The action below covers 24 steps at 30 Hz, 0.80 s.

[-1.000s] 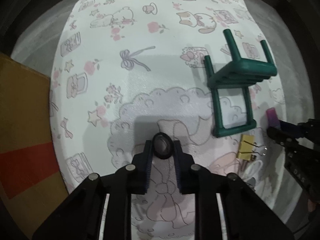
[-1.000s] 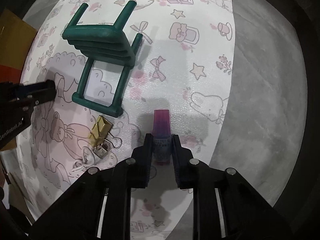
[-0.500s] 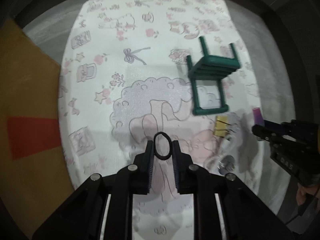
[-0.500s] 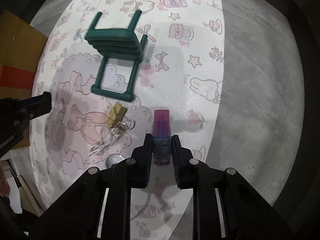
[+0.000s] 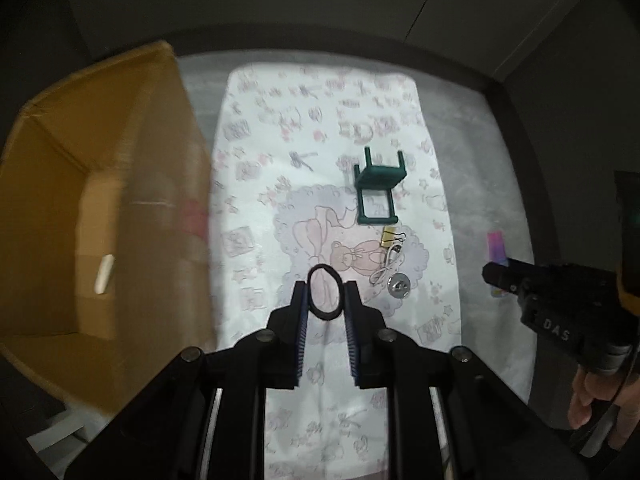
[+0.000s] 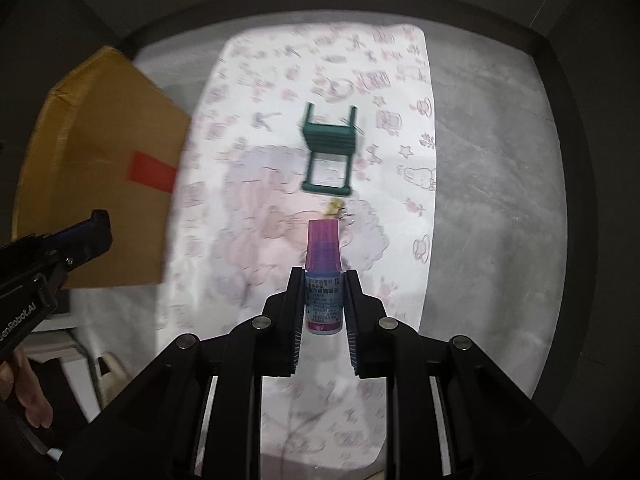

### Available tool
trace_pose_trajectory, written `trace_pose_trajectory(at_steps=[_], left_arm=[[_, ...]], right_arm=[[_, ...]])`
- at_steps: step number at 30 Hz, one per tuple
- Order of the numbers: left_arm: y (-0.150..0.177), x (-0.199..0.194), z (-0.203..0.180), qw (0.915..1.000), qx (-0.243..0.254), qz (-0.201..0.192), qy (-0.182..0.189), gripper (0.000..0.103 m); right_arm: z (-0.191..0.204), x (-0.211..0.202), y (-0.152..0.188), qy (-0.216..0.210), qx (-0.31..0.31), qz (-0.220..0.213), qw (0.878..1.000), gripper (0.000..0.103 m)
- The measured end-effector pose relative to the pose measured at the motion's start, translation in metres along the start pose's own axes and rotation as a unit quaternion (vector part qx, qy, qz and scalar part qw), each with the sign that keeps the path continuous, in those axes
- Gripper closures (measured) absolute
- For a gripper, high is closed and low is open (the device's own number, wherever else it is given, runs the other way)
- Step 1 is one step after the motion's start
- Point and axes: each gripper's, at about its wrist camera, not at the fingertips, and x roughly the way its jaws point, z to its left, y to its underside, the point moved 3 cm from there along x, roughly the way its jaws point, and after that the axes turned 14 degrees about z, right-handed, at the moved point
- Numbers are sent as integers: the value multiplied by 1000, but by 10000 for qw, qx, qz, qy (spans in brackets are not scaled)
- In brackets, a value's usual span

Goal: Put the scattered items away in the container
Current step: 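Lift the bottle and hair tie and carry both over the box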

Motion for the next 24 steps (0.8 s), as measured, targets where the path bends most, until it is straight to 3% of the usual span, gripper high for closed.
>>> trace_pose_trajectory(at_steps=[2, 8, 11, 12, 15, 18, 24], left_arm=[[12, -14, 6, 10000, -66, -27, -54, 85], [44, -39, 20, 9992, 65, -325, -209, 85], [48, -35, 28, 9993, -231, -227, 183, 85], [49, -34, 31, 9987, -344, -185, 329, 85], [47, -32, 33, 9991, -293, -270, 175, 85], [51, -26, 43, 9983, -465, -204, 292, 85], [55, -26, 40, 9985, -403, -220, 298, 85]], right_arm=[[2, -14, 10, 36, 107, -82, 9999, 84], [10, -38, 30, -393, 465, -47, 9981, 84], [20, -46, 35, -645, 505, -82, 9966, 84], [28, -49, 37, -592, 401, -112, 9974, 84], [44, -56, 43, -312, 102, -205, 9992, 84], [52, -58, 47, -21, -66, -323, 9995, 84], [59, -58, 45, -48, -76, -386, 9992, 84]])
